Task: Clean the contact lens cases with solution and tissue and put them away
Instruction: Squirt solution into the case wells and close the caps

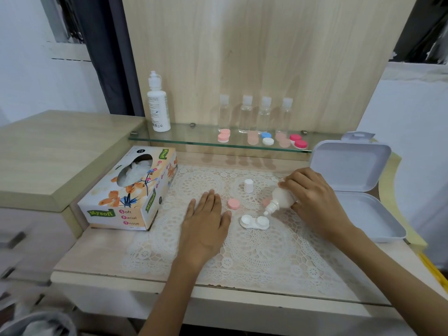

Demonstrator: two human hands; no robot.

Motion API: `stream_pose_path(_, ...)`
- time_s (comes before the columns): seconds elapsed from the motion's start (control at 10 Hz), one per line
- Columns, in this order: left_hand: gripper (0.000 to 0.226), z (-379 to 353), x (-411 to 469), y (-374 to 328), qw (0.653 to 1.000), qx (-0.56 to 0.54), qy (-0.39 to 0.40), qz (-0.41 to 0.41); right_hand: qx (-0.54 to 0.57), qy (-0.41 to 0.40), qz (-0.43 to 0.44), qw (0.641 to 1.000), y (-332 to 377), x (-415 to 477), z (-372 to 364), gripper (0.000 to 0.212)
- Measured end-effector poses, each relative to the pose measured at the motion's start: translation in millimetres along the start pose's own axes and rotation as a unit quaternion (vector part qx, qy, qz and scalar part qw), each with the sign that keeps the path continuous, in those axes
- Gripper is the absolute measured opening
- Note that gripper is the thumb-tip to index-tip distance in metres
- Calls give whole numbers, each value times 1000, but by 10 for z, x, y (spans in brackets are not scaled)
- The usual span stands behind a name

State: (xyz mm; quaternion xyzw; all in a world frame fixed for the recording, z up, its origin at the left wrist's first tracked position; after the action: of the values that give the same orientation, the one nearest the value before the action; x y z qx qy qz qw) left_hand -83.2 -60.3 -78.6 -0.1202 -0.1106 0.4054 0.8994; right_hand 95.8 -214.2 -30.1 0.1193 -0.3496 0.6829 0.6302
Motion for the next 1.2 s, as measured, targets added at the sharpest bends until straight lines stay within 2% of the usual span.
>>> stream_pose_path(0.2,57,-4,6,-1,1000,1,0,1,63,-6,-43,997,13,23,-27,50)
stream_pose_path(0.3,57,4,0,-6,1000,1,1,2,68,-10,-36,997,72,86,-53,48)
stream_pose_path(0.7,57,-2,-5,-1,1000,-5,-1,-3,5,-11,17,1000,166,157,-142,43)
stream_pose_path(1.2,57,-5,7,1,1000,-6,0,-2,-32,-27,32,999,166,193,-113,39)
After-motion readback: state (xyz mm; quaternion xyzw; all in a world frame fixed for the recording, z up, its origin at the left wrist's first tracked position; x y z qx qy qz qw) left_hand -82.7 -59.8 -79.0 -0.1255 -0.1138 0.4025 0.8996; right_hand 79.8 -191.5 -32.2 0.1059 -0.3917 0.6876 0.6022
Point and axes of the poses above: each hand's wrist, its own x-axis towards the middle knuckle, its own z-axis out of the back of the hand, y = z × x, the point moved 2 cm from there along x, towards the middle knuckle, and after that the axes turned 14 degrees about z, right-handed, at the moved point
